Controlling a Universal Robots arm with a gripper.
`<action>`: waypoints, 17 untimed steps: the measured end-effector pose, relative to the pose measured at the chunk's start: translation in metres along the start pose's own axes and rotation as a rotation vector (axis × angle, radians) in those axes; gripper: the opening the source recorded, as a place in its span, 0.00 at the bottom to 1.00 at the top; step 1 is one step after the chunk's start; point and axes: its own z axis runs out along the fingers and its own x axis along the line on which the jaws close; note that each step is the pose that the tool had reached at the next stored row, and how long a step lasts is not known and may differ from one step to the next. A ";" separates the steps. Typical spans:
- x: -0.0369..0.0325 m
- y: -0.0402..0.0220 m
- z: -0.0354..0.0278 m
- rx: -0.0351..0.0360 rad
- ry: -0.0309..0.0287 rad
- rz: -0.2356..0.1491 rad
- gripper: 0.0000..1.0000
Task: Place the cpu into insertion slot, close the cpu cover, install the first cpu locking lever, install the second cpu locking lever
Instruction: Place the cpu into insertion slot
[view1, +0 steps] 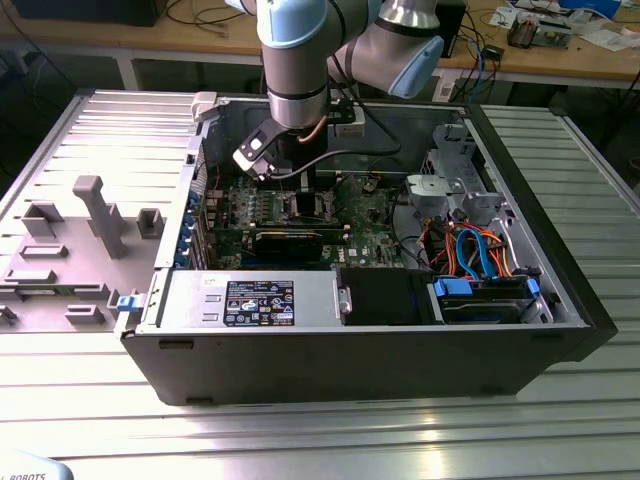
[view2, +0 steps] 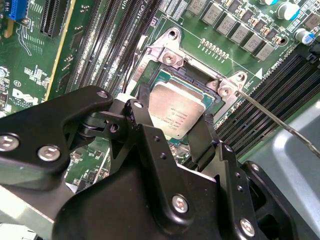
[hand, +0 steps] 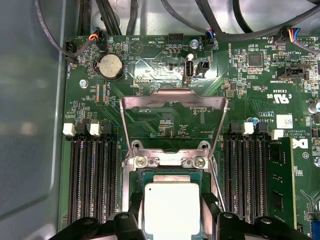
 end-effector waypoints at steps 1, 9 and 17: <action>0.0002 0.0001 0.0005 -0.0008 0.0012 0.000 0.55; 0.0001 0.0004 -0.0038 0.0000 0.0000 0.000 0.67; 0.0001 0.0004 -0.0041 0.0001 -0.0002 0.000 0.58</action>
